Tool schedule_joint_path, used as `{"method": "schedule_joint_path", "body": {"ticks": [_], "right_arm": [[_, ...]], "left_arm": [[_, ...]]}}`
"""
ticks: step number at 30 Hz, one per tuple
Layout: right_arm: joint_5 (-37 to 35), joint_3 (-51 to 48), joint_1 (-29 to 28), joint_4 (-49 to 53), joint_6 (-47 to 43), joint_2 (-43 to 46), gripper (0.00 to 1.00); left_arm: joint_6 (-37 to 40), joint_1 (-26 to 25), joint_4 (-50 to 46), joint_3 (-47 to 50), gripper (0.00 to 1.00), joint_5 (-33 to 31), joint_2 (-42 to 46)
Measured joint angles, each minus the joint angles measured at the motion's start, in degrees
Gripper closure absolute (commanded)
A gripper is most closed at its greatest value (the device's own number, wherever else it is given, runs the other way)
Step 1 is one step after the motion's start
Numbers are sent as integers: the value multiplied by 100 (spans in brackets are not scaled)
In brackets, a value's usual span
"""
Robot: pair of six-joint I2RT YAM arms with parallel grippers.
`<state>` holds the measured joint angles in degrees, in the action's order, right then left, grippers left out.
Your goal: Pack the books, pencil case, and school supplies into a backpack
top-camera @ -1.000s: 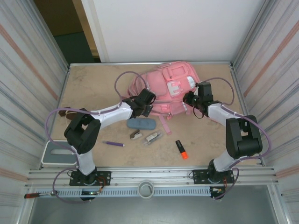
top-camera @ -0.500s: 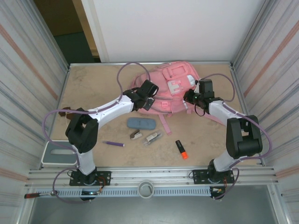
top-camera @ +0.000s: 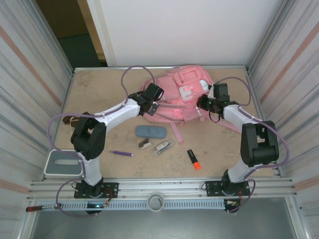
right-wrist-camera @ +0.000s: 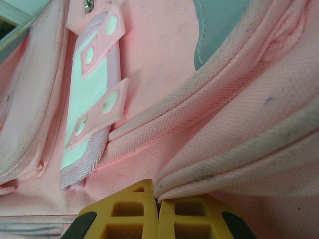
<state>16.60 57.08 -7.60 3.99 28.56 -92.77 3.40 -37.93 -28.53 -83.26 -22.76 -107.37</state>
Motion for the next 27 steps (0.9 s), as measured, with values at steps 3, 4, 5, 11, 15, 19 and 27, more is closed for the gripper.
{"method": "schedule_joint_path", "body": {"ticks": [3, 4, 5, 11, 15, 19, 27], "right_arm": [[20, 122, 28, 94, -33, -59, 100], [24, 170, 50, 127, -37, -90, 100], [20, 214, 68, 155, -37, -116, 100], [-28, 732, 188, 525, -44, -372, 83], [-127, 1384, 278, 896, -66, -643, 64], [-114, 1552, 317, 1047, -68, -570, 52], [328, -142, -39, 575, 433, 914, 33]], "left_arm": [[-22, -22, 0, 2, 100, 240, 0], [-28, -46, 0, 2, 100, 315, 0], [-39, -68, -2, 2, 100, 354, 0], [-83, -341, -216, -389, 100, 514, -79], [-153, -468, -420, -1005, 100, 603, -361], [-214, -647, -396, -1399, 100, 898, -675], [-214, -922, -87, -1497, 100, 1274, -844]]}}
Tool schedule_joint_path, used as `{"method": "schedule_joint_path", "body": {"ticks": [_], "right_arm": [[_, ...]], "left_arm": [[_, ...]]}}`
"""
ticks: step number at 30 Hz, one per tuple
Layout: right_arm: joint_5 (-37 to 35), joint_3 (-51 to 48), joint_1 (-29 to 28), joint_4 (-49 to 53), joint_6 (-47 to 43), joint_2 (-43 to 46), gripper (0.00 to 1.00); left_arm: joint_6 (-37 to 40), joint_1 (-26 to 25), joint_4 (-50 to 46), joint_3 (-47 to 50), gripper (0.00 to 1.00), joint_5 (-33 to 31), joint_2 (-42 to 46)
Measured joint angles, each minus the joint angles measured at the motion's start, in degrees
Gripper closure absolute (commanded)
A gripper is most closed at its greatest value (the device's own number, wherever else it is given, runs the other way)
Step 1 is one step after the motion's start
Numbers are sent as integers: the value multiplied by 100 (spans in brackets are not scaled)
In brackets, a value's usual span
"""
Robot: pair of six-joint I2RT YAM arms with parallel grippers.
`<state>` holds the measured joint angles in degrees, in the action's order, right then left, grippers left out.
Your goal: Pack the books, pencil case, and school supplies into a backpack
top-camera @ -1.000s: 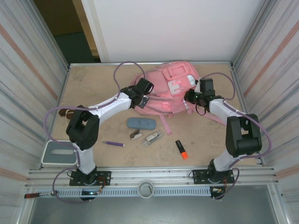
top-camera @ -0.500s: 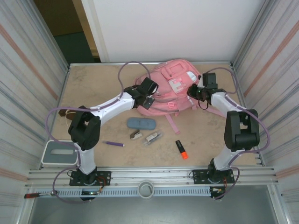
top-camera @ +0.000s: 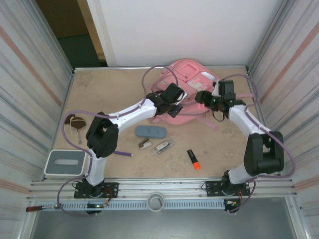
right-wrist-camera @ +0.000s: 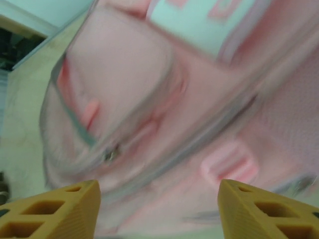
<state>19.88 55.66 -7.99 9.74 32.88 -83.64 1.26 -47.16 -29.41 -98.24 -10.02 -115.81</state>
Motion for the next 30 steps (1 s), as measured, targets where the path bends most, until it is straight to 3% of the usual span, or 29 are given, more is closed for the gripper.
{"method": "schedule_joint_path", "body": {"ticks": [6, 12, 18, 22, 25, 27, 30], "right_arm": [[129, -1204, -562, -846, 879, 267, 28], [94, -1379, -730, -1676, 1510, -50, 30], [109, -1270, -776, -2247, 1818, -599, 51], [125, -1270, -776, -2439, 1934, -798, 79], [98, -1272, -769, -2492, 1932, -789, 94], [96, -1276, -748, -2487, 1912, -754, 100], [109, -1366, -658, -2457, 1869, -586, 100]], "left_arm": [[-2, 4, 85, 48, 100, 83, 0], [-4, 4, 144, 142, 100, 107, 0], [-13, 4, 223, 240, 100, 107, 2], [-13, 4, 229, 282, 100, 103, 2], [2, 4, 258, 341, 100, 66, 2], [9, 4, 264, 361, 100, 2, 2], [46, 15, 321, 433, 100, -92, 13]]}}
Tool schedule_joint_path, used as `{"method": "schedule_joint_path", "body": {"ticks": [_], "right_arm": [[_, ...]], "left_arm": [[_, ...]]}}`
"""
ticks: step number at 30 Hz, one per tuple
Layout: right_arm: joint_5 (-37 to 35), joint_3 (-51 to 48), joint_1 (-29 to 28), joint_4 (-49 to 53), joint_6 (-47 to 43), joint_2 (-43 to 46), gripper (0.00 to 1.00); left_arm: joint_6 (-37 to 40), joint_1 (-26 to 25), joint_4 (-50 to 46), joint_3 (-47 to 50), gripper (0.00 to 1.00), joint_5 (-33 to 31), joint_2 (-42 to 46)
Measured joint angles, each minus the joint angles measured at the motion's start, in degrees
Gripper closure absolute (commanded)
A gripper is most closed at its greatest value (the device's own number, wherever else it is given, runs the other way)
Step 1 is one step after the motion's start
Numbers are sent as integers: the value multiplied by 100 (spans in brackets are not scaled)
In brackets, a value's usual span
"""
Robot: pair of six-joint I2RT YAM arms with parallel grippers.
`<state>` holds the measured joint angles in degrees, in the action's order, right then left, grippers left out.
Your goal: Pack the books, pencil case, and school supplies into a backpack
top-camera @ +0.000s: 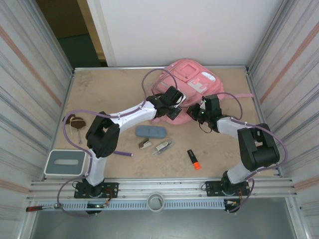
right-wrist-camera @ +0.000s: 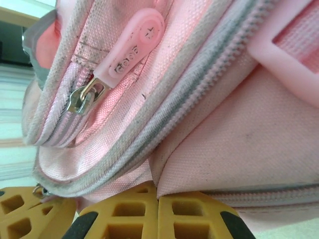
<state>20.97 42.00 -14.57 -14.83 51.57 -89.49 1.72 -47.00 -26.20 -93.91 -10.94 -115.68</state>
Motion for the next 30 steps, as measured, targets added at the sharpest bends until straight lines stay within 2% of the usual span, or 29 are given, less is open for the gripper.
{"method": "schedule_joint_path", "body": {"ticks": [13, 21, 26, 30], "right_arm": [[297, -192, 616, 872, -1047, 671, 100], [807, 348, 1202, 1904, -1646, 715, 100], [1021, 791, 1646, 2481, -1808, 584, 92], [973, 852, 1915, 2649, -1880, 540, 75]], "left_arm": [[120, 695, 160, 483, 100, -284, 173], [127, 544, 160, 557, 100, -234, 466], [105, 199, 160, 520, 100, -216, 522], [107, -175, 105, 345, 100, -234, 490]]}}
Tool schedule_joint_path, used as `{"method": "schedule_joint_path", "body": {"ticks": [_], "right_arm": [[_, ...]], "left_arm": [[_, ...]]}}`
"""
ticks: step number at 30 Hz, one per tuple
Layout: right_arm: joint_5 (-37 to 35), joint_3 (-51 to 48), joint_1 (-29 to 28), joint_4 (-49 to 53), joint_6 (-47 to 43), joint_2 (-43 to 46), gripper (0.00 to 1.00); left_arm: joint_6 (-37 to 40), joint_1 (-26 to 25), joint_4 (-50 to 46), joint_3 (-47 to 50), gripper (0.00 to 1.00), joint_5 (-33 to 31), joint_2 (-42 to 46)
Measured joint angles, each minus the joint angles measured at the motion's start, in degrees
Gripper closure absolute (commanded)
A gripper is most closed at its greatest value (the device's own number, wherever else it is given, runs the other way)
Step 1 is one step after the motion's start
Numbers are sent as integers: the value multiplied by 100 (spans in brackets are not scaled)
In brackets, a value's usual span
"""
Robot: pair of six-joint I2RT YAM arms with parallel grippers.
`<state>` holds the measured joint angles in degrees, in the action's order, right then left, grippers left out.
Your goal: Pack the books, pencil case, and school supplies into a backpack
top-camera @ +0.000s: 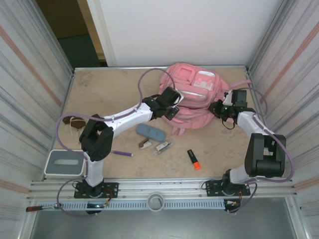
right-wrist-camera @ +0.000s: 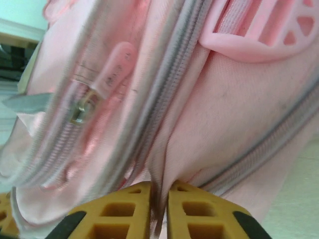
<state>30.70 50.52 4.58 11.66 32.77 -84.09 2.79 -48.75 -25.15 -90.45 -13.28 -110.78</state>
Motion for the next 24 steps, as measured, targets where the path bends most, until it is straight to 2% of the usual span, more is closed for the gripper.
{"method": "schedule_joint_path", "body": {"ticks": [3, 6, 9, 13, 18, 21, 22, 24], "right_arm": [[-140, -168, 37, -55, 2, 136, 59], [-146, -702, 22, -271, 120, 560, 49], [-131, -1325, -72, -485, 306, 1040, 44], [-210, -1729, -330, -739, 509, 1327, 42], [-326, -1738, -647, -1128, 643, 1298, 44], [-409, -1698, -802, -1298, 713, 1134, 50], [-415, -1663, -846, -1340, 734, 1051, 54], [-439, -1593, -896, -1405, 745, 907, 73]], "left_arm": [[-2, -153, -37, -107, 100, 0, -48], [-2, -186, -55, -122, 100, 17, -101], [-2, -186, -70, -122, 100, 26, -142], [-2, -186, -79, -122, 100, 28, -144], [-4, -186, -79, -122, 100, 28, -144], [-11, -188, -79, -122, 100, 26, -144], [-20, -188, -79, -122, 100, 26, -144], [-22, -188, -79, -122, 100, 22, -146]]}}
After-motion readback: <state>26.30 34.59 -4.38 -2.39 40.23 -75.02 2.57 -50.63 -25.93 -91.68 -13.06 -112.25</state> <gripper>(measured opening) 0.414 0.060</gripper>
